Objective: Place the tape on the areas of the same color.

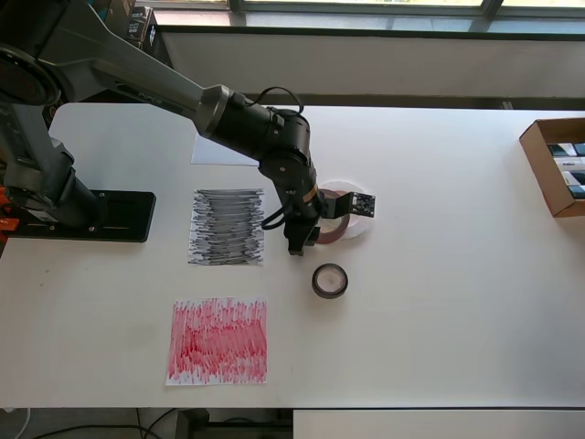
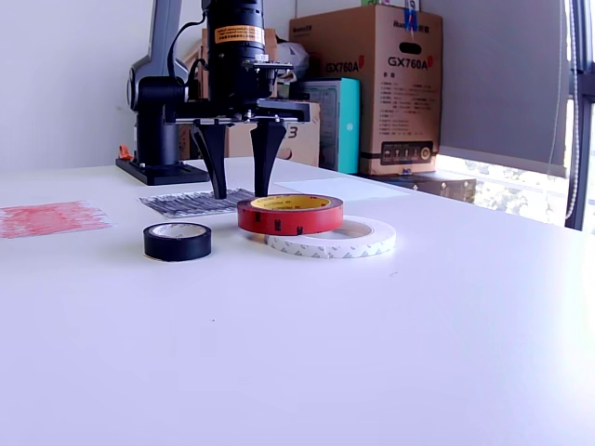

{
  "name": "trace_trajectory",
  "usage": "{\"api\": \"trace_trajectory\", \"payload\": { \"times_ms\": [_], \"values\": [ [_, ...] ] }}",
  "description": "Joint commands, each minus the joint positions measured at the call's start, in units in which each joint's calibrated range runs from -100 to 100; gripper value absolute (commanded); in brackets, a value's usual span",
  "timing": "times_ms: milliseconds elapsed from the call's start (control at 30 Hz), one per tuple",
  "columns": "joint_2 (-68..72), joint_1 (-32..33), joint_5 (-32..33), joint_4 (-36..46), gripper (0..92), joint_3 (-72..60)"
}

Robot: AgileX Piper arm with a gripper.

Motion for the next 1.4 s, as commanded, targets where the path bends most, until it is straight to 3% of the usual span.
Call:
{"api": "trace_trajectory", "payload": {
  "times_ms": [0, 167, 567, 1300, 1367],
  "values": [
    [0.0, -0.1, 4.7, -0.9, 50.2, -0.5],
    [0.0, 0.2, 11.8, -1.1, 50.2, -0.5],
    [0.1, -0.1, 19.4, -1.3, 49.8, -0.3],
    [4.8, 0.2, 17.7, -1.4, 49.5, -0.8],
    [4.8, 0.2, 17.7, -1.4, 46.3, -0.8]
  ]
}}
